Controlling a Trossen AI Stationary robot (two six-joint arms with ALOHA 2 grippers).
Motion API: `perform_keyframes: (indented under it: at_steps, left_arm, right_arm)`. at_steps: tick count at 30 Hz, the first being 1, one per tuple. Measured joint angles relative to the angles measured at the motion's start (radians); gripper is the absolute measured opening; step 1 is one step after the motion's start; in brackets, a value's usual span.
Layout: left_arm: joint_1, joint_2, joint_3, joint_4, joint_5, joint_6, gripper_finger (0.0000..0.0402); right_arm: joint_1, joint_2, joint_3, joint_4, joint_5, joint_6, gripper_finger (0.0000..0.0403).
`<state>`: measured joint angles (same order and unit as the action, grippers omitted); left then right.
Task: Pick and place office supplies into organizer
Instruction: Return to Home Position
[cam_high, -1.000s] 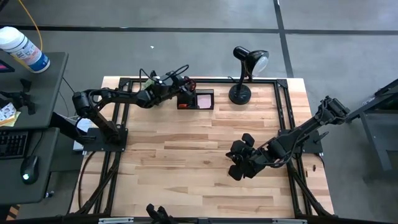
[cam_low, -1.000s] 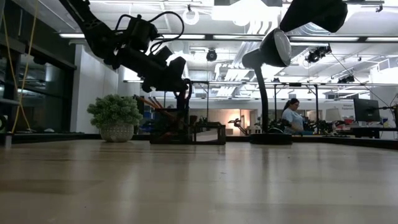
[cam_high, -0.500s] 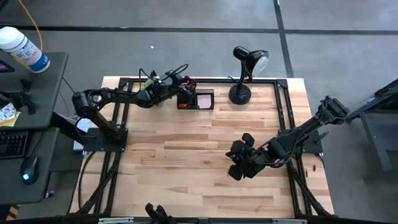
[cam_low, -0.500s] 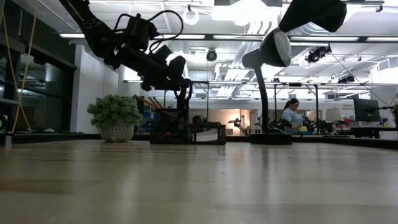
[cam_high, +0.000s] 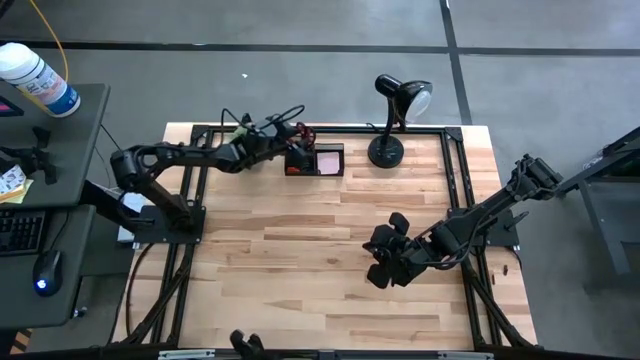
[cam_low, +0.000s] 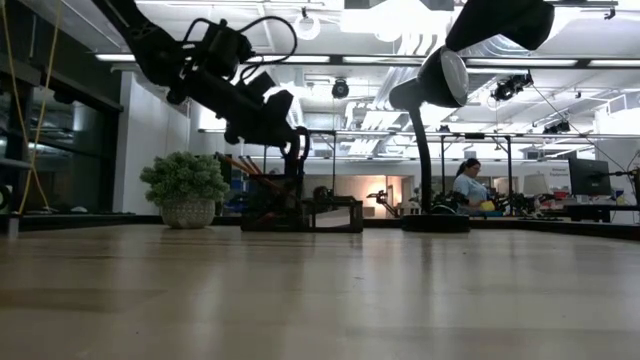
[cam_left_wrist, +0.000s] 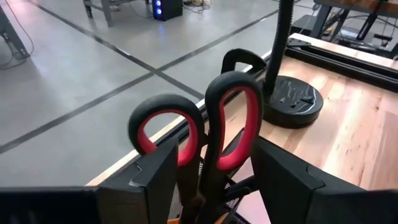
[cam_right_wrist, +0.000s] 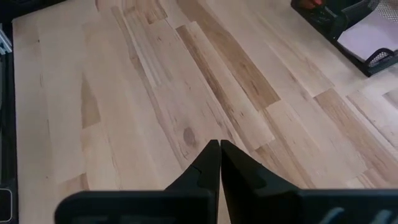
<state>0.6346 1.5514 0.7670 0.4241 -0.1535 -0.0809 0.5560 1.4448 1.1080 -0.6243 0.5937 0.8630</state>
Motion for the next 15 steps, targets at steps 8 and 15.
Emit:
perform_keyframes:
  at_steps: [8, 15]
  left_arm:
    - [0.000, -0.132, 0.000, -0.101, -0.004, 0.075, 0.0178]
    - [-0.002, -0.231, 0.000, -0.234, 0.086, 0.077, 0.0178]
  right_arm:
    - [0.000, 0.000, 0.000, 0.000, 0.016, 0.000, 0.0007]
    - [0.000, 0.000, 0.000, 0.000, 0.035, -0.032, 0.0007]
